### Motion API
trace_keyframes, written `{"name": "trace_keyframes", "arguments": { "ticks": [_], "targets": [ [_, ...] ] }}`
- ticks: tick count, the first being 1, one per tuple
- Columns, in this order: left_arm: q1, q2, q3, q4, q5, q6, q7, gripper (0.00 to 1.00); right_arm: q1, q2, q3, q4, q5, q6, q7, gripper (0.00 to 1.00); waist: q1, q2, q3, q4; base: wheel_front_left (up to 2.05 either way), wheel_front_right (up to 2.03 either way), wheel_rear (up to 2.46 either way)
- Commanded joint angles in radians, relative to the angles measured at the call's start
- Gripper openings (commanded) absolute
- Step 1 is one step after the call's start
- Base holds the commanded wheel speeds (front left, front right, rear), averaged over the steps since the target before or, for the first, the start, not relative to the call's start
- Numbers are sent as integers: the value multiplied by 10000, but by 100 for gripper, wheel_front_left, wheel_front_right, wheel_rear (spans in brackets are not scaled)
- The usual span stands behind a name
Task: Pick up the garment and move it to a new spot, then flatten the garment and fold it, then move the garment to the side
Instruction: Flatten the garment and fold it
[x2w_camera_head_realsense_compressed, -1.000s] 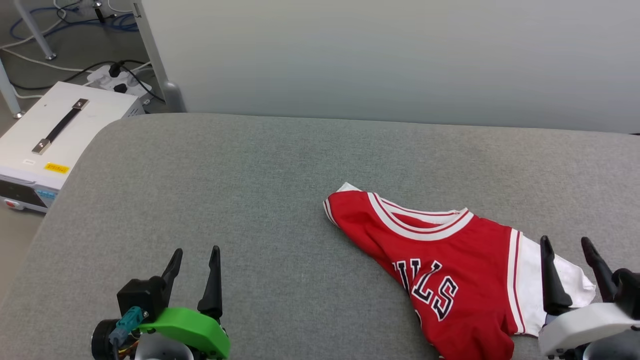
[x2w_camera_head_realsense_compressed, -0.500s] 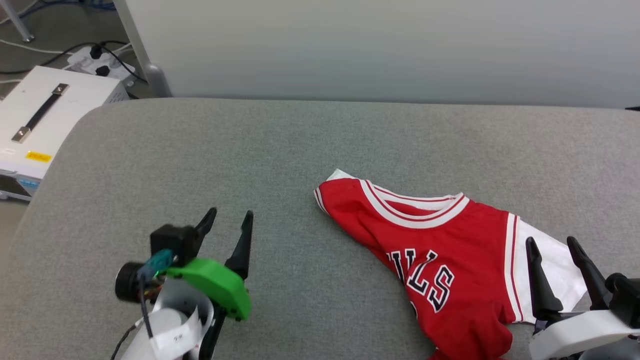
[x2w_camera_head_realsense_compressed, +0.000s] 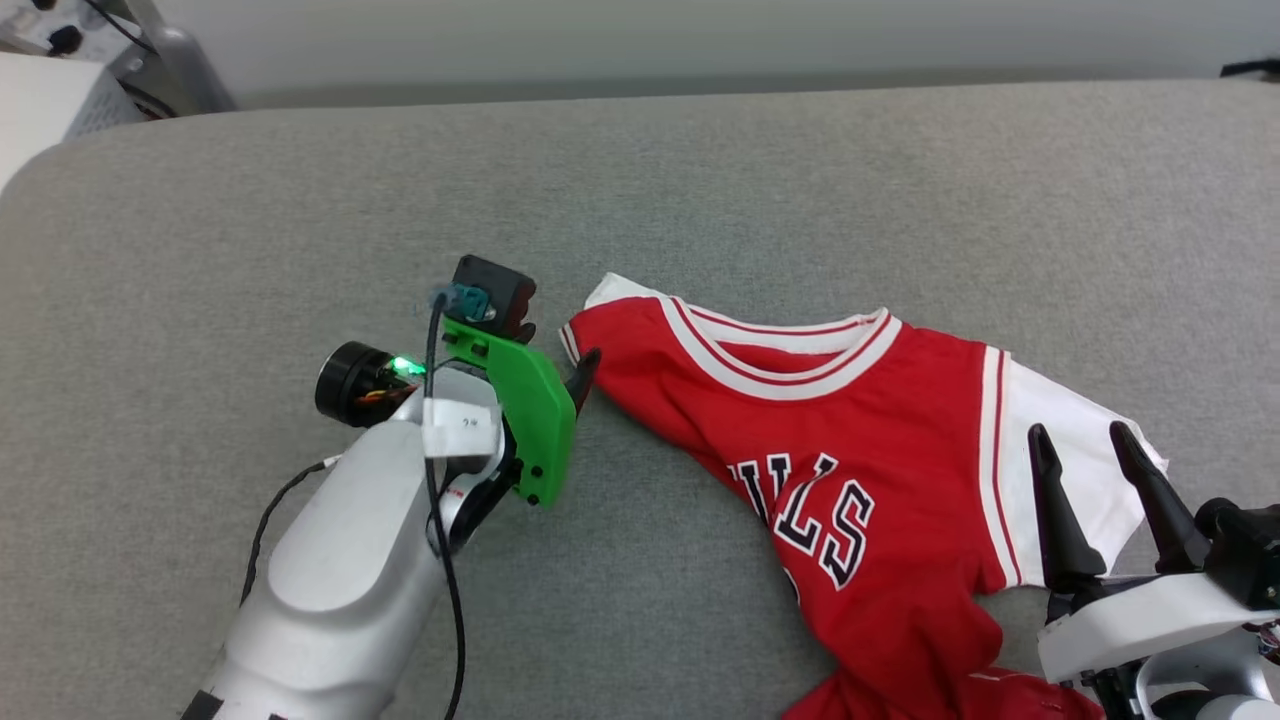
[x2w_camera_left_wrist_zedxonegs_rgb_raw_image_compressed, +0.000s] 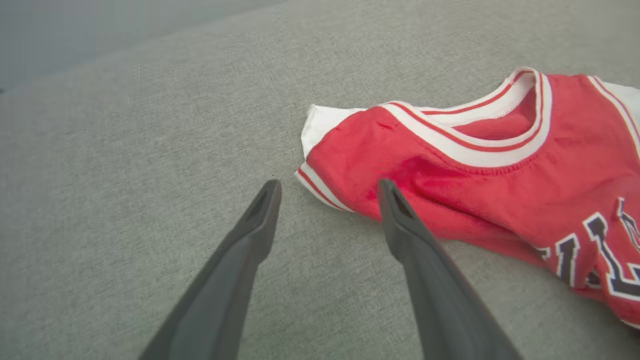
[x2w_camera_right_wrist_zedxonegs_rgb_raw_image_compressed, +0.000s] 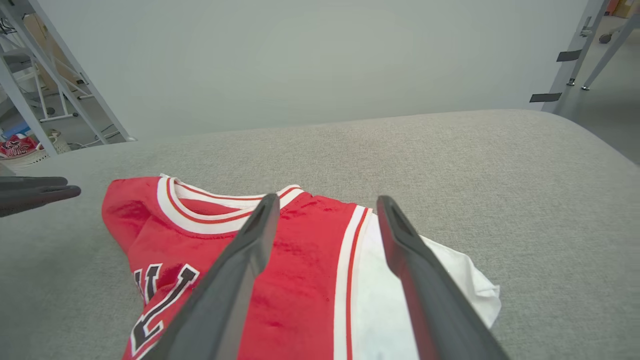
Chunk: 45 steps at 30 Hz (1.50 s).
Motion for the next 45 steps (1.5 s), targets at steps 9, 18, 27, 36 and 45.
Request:
{"name": "trace_keyframes", "arguments": {
  "ticks": [9,18,27,36,45],
  "targets": [
    [-1345,154,-645,1943,-314,-225,1386,100,-493,-17,-1,290,326,-9,-222,100,0,-1,1027,-1186,0,0,0],
    [-1234,222,-1063,3211,-793,-268,2307,0,-549,-17,-61,665,628,-9,-425,100,0,-1,963,-1339,0,0,0],
    [-739,1182,-628,2022,-521,156,118,0,-369,-17,-396,884,736,-9,-218,100,0,-1,15,-597,0,0,0],
    [2954,2462,428,-2096,-1229,2082,61,0,75,-16,-730,870,634,-9,132,100,0,-1,-1008,488,0,0,0],
    [5832,1626,440,-2554,-2152,2854,-417,0,186,-16,-812,462,366,-9,460,100,0,-1,-1257,789,0,0,0]
  ]
}}
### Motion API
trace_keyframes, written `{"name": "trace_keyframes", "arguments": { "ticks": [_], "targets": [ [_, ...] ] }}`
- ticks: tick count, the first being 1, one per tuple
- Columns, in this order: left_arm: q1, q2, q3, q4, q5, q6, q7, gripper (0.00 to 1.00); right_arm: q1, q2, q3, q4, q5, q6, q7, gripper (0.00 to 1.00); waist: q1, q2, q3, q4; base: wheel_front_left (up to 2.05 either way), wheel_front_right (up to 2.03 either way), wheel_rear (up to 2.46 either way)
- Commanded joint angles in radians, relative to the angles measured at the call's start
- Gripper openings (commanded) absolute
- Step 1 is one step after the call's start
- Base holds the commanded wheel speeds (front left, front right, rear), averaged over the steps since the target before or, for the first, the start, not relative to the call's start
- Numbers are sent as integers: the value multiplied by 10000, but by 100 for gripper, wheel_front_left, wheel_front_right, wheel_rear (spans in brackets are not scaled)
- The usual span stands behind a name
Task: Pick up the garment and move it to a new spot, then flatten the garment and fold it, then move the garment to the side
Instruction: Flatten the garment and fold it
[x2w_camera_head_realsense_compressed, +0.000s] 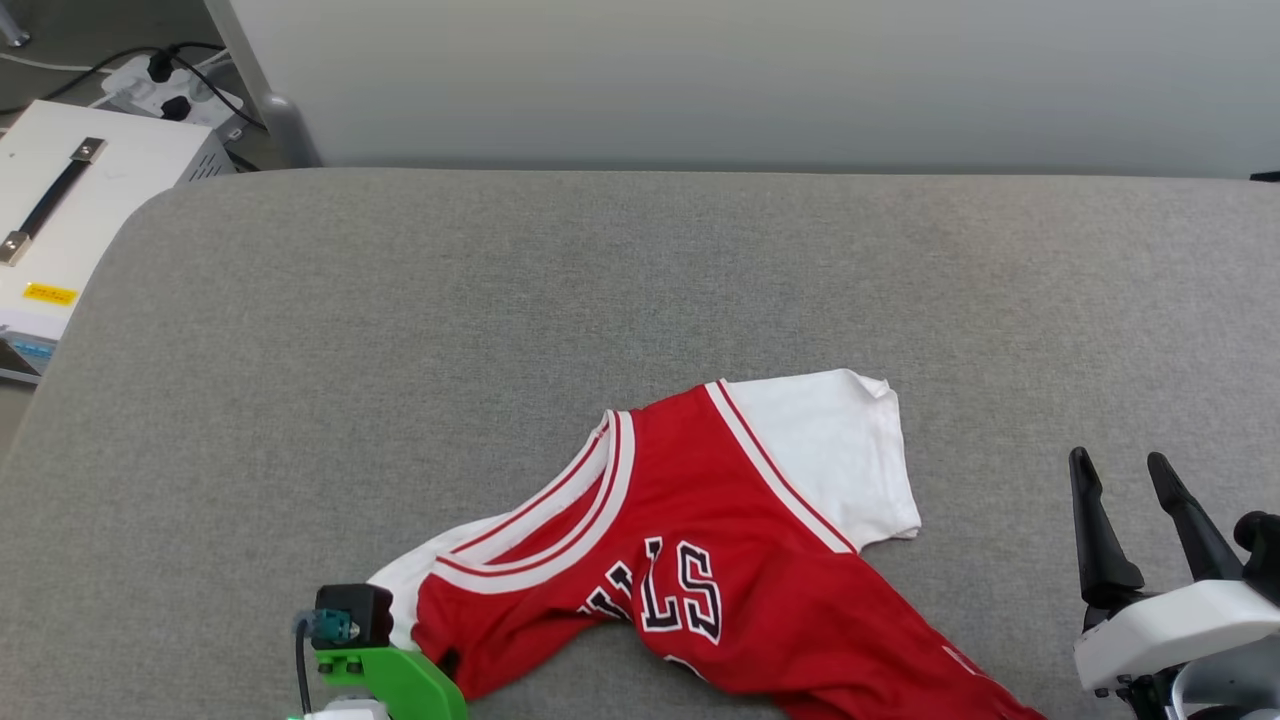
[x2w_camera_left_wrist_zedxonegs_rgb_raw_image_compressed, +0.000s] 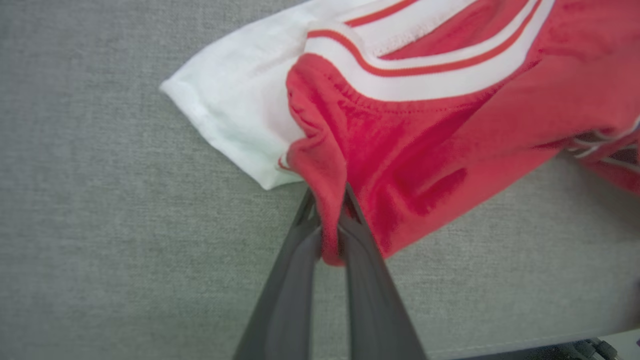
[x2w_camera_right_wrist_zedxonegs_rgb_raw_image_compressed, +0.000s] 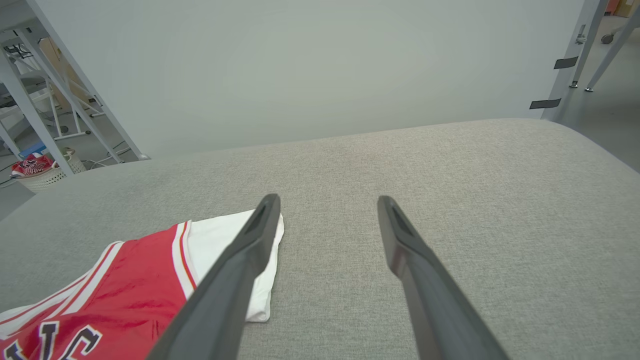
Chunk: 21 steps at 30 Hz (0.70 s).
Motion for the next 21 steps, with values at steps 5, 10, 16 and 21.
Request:
{"name": "trace_keyframes", "arguments": {
  "ticks": [5,10,16,21],
  "targets": [
    [162,-398,29,319,-16,28,-949,100,274,-18,-98,-225,-191,-7,235,100,0,0,-378,176,0,0,0],
    [81,-368,297,267,566,245,-2531,100,397,-18,-150,-347,-213,-7,360,100,0,0,-614,179,0,0,0],
    [-38,-319,497,19,968,344,-3800,100,477,-18,-215,-458,-181,-7,419,100,0,0,-772,179,0,0,0],
    [-511,-104,256,-215,1036,-49,-3493,100,481,-18,-222,-522,-165,-7,470,100,0,0,-708,134,0,0,0]
  ]
}}
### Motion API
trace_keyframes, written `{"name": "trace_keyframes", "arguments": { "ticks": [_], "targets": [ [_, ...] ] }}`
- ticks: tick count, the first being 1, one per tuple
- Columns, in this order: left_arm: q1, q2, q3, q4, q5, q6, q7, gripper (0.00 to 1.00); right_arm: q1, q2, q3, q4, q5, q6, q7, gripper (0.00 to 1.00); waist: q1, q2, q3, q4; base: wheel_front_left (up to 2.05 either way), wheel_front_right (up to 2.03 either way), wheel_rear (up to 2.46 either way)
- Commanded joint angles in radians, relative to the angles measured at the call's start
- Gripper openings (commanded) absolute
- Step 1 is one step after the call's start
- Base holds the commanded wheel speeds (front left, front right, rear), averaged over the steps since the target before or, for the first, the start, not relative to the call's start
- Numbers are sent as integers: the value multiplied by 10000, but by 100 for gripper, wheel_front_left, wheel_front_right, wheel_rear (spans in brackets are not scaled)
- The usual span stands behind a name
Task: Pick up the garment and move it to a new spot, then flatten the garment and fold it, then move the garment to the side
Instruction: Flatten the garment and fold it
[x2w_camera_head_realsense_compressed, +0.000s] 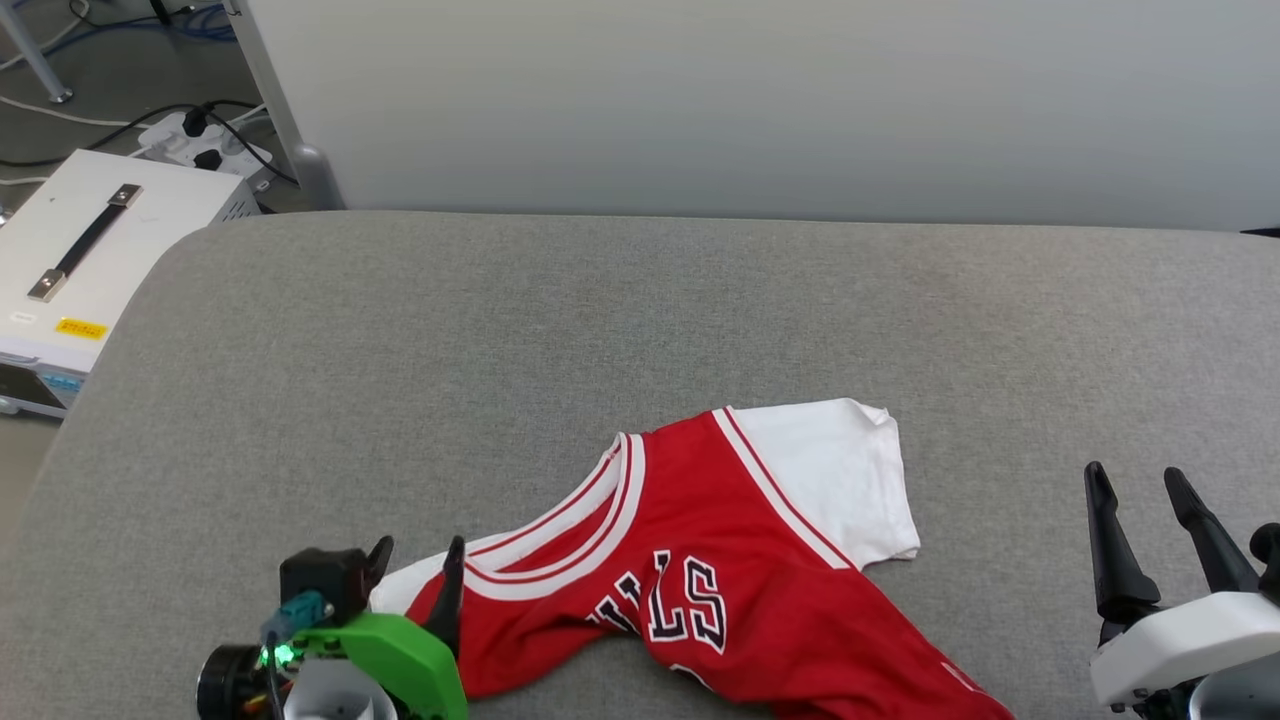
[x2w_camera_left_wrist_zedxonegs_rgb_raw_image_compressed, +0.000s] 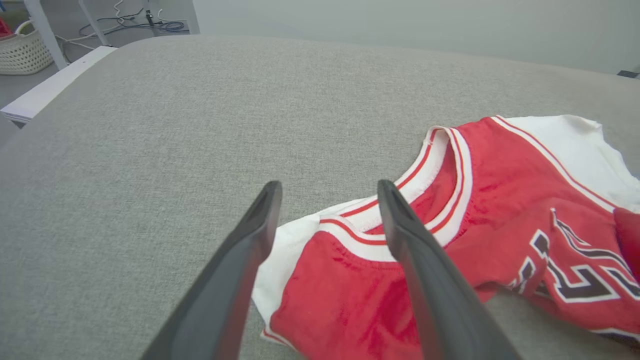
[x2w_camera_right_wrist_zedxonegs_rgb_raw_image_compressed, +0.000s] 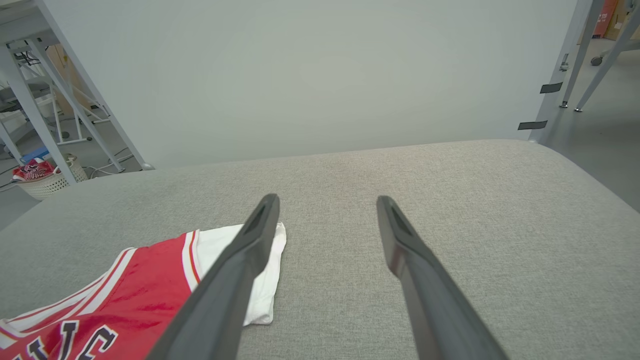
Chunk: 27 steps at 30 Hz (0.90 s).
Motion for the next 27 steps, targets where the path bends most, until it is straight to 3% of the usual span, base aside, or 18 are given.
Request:
{"name": "trace_keyframes", "arguments": {
  "ticks": [1,8,14,22,24,25,26,27],
  "targets": [
    [-480,162,-131,-61,64,-265,246,100,124,-18,-20,-66,-45,-7,52,100,0,0,109,-13,0,0,0],
    [-2287,484,-873,385,-69,-1405,2308,100,-137,-18,126,-153,-104,-7,149,100,0,0,742,-234,0,0,0],
    [-3742,287,-1496,1602,-310,-2290,3905,100,-445,-18,366,29,-153,-7,190,100,0,0,1268,-702,0,0,0],
    [-4964,106,-1979,3687,-642,-2801,5382,100,-679,-18,656,350,-18,-7,90,100,0,0,1757,-1471,0,0,0],
    [-5242,33,-2679,4338,-789,-3044,6262,100,-710,-18,619,481,65,-7,29,100,0,0,1868,-1688,0,0,0],
    [-5249,7,-2900,4491,-910,-3081,6576,95,-724,-18,621,516,80,-7,12,100,0,0,1880,-1734,0,0,0],
    [-5234,-7,-3081,4588,-1018,-3101,6823,55,-738,-18,628,550,85,-7,4,100,0,0,1876,-1778,0,0,0],
    [-5198,-34,-3290,4656,-1186,-3117,7090,0,-749,-18,626,591,101,-7,0,100,0,0,1867,-1818,0,0,0]
  ]
}}
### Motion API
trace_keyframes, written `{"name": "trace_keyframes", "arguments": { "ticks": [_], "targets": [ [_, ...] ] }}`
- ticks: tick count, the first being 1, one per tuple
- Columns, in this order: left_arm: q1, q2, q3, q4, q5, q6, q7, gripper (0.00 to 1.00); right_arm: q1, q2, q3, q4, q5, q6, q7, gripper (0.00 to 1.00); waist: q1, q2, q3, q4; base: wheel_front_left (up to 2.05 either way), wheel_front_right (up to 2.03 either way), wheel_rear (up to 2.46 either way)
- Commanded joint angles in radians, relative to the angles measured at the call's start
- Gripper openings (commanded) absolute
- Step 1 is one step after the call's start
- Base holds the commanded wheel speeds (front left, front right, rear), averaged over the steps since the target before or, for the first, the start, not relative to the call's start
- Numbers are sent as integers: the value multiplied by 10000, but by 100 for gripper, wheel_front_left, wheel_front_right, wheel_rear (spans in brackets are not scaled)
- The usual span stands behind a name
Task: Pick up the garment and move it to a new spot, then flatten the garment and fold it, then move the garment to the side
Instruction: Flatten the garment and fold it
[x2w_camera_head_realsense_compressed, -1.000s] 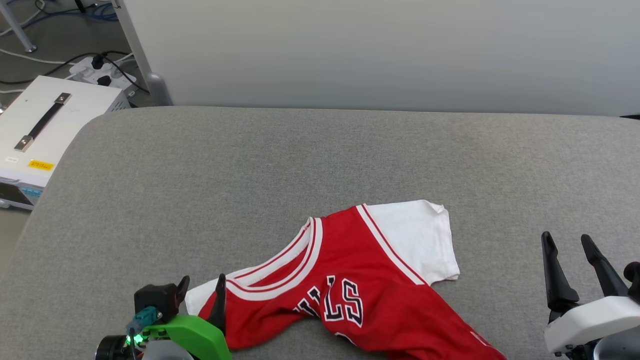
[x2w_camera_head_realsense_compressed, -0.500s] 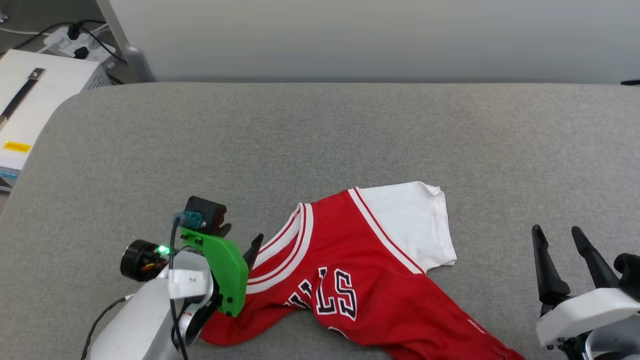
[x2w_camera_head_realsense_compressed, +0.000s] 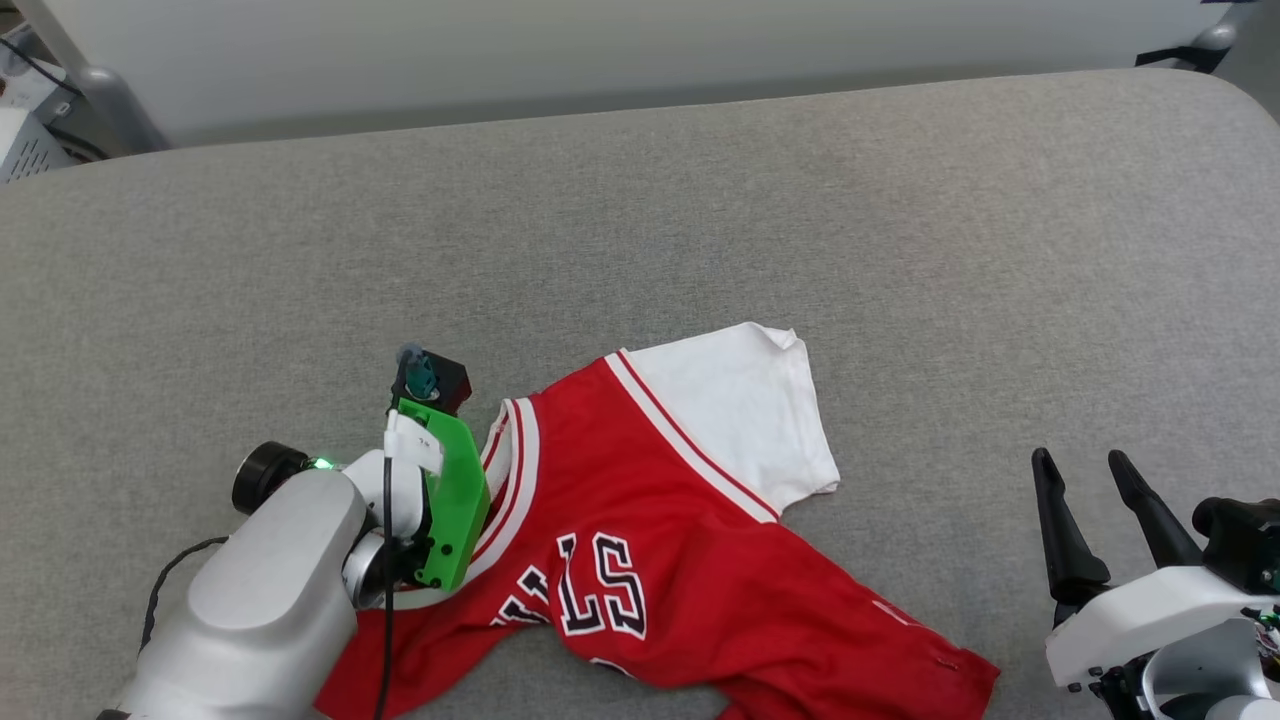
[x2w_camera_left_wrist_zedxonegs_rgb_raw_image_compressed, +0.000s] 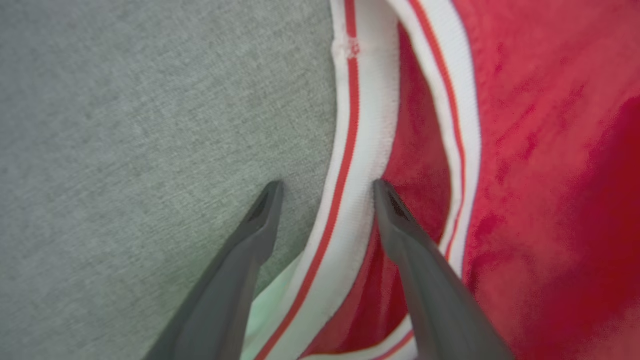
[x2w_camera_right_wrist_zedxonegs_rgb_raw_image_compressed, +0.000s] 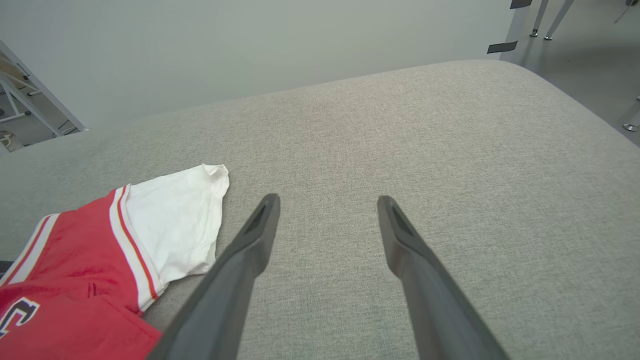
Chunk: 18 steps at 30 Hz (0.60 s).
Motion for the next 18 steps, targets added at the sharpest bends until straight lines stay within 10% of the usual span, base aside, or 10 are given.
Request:
{"name": "trace_keyframes", "arguments": {
  "ticks": [1,18],
  "targets": [
    [481,-291,-534,281,-340,-116,386,0,-210,-18,11,50,76,-9,-74,100,0,-1,84,-190,0,0,0],
    [-1598,-789,-248,-297,448,454,-3615,0,-231,-18,32,222,216,-9,-27,100,0,-1,61,-368,0,0,0]
  ]
}}
